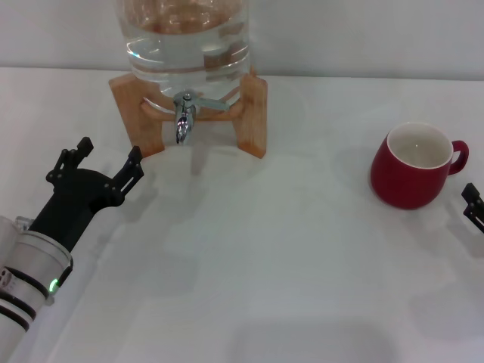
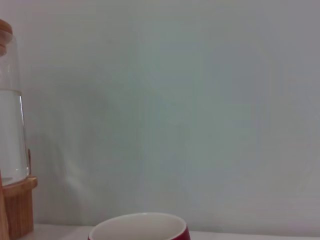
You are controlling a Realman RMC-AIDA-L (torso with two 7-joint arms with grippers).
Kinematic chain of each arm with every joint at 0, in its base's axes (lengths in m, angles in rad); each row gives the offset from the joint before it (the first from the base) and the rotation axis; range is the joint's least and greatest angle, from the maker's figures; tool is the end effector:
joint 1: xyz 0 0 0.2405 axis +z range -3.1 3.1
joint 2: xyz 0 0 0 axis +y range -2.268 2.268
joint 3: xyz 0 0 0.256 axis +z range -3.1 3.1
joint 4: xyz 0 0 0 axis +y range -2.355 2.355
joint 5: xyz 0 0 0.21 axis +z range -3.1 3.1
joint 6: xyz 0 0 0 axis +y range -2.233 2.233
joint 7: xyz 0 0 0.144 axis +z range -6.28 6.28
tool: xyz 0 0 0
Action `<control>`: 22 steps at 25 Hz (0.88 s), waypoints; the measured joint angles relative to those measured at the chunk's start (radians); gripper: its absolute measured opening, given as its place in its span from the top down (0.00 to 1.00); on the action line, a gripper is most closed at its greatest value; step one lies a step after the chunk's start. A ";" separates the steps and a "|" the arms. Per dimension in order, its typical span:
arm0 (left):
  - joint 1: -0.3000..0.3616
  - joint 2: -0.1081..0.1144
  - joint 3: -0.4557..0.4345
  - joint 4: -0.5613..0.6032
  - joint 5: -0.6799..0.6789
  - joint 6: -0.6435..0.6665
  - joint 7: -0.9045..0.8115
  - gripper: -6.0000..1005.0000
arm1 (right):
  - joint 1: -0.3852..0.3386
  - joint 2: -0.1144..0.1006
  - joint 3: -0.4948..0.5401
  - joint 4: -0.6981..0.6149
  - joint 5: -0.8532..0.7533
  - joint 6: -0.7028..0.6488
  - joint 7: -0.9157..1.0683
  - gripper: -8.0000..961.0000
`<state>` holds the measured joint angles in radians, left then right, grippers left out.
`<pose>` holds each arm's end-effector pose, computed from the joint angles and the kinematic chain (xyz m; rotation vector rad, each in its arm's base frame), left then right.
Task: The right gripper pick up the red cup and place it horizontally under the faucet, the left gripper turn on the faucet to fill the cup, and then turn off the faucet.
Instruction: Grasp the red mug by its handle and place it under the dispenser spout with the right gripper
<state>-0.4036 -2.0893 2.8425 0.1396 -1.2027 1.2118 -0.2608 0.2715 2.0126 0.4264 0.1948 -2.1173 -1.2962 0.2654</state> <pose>-0.3284 0.2980 -0.0487 -1.7724 -0.6309 -0.7416 0.3571 0.2624 -0.0210 -1.7435 0.6073 0.7366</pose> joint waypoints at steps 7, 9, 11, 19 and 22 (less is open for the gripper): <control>-0.004 0.000 0.000 0.000 0.000 -0.008 0.000 0.12 | 0.019 0.001 -0.008 0.004 -0.010 0.007 -0.001 0.11; -0.004 0.001 0.000 0.000 0.000 -0.008 0.000 0.12 | 0.023 0.001 -0.008 0.005 -0.010 0.012 -0.001 0.11; -0.004 0.001 0.000 0.000 0.000 -0.008 0.000 0.12 | 0.024 0.001 -0.009 0.005 -0.011 0.015 -0.001 0.11; -0.006 0.002 0.000 0.000 0.000 -0.011 0.000 0.12 | 0.026 0.002 -0.006 0.002 -0.011 0.025 0.000 0.11; -0.009 0.002 0.000 0.000 0.000 -0.015 0.000 0.12 | 0.035 0.003 -0.004 0.001 -0.006 0.052 0.000 0.11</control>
<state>-0.4122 -2.0877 2.8425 0.1396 -1.2027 1.1965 -0.2608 0.3060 2.0155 0.4225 0.1954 -2.1238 -1.2446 0.2651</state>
